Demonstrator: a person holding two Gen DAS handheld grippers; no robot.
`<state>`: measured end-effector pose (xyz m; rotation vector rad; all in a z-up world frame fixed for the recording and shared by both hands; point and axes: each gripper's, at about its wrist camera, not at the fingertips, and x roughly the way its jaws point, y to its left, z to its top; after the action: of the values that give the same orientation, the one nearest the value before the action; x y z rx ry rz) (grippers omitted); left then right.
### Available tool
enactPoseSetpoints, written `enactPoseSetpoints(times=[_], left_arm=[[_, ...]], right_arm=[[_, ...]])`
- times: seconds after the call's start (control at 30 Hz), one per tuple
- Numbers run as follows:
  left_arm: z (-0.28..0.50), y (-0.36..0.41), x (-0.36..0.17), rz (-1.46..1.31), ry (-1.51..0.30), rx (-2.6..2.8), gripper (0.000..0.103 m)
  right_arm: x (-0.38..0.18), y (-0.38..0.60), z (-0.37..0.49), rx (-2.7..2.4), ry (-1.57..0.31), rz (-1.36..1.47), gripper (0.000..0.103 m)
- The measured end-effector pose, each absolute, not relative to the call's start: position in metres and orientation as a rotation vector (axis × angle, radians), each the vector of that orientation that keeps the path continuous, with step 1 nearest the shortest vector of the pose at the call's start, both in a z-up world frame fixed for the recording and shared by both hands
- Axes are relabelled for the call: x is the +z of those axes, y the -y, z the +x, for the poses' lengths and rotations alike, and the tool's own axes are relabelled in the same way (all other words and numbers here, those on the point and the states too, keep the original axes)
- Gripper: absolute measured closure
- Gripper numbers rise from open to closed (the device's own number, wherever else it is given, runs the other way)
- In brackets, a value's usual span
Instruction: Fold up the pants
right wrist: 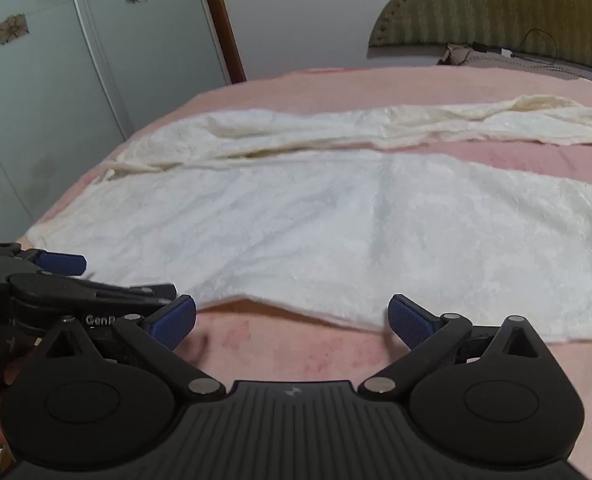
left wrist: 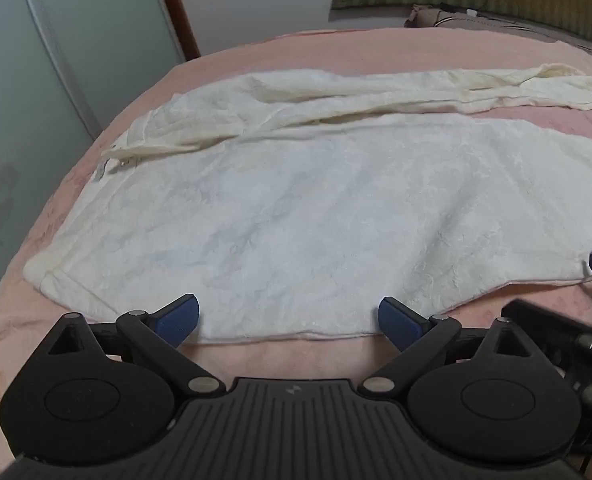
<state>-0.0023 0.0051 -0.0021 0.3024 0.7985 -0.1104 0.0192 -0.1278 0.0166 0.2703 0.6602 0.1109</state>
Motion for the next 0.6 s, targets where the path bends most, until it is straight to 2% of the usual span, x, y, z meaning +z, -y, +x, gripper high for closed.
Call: enactPoseSetpoints(times=[0.07, 0.3, 0.33, 0.43, 0.6], left_arm=[[0.002, -0.015, 0.008, 0.246, -0.753, -0.089, 0.005], [0.064, -0.046, 0.035, 0.134, -0.603, 0.085, 0.005], [0.076, -0.049, 0.034, 0.122, -0.596, 0.101, 0.006], [0.109, -0.050, 0.026, 0.135, -0.588, 0.139, 0.007], [0.125, -0.050, 0.001, 0.150, -0.616, 0.151, 0.006]], right_arm=[[-0.012, 0.111, 0.003, 0.121, -0.598, 0.256, 0.000], [0.043, 0.107, 0.025, 0.053, -0.126, -0.064, 0.000], [0.042, 0.107, 0.042, 0.090, -0.123, -0.102, 0.000], [0.036, 0.099, 0.117, 0.212, -0.355, -0.227, 0.000], [0.019, 0.105, 0.202, 0.343, -0.376, -0.136, 0.000]])
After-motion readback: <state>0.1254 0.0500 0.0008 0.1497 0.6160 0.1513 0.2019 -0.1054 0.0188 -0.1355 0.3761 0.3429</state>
